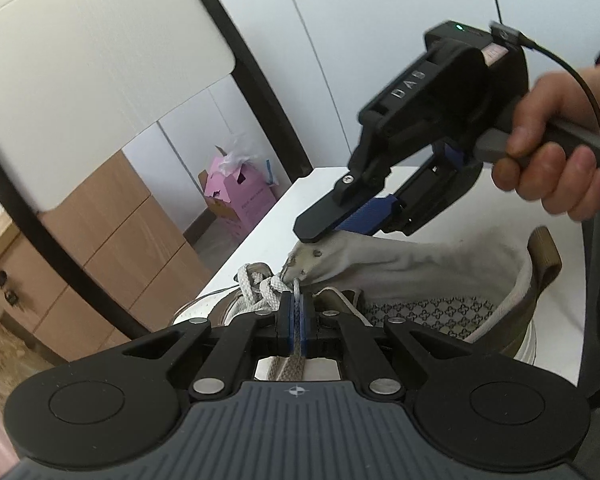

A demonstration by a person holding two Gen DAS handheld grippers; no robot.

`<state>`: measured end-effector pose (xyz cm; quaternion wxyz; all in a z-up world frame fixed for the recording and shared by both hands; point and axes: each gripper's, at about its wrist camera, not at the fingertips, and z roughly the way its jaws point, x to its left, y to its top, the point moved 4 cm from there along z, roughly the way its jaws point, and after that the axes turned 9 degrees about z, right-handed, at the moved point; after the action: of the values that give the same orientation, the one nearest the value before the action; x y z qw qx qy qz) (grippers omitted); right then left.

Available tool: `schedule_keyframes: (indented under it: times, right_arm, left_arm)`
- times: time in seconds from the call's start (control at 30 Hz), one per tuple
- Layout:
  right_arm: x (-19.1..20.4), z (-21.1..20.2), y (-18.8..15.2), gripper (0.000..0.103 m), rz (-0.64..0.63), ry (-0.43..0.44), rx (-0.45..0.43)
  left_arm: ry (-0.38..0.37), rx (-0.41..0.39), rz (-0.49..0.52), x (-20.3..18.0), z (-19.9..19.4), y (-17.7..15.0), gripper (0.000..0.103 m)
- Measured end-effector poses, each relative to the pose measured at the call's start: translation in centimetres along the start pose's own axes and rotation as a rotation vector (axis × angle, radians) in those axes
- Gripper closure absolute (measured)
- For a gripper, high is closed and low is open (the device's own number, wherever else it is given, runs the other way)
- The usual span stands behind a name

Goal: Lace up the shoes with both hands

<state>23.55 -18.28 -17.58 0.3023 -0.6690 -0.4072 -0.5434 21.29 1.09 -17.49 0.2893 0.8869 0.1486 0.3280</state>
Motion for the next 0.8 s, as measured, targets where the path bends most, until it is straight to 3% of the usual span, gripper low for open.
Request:
schedule_keyframes:
  times: [0.8]
  right_arm:
    - [-0.76,0.04,0.33,0.078,0.034,0.012,0.007]
  left_arm:
    - [-0.002,-0.034,0.053,-0.41,0.17,0.13,0.100]
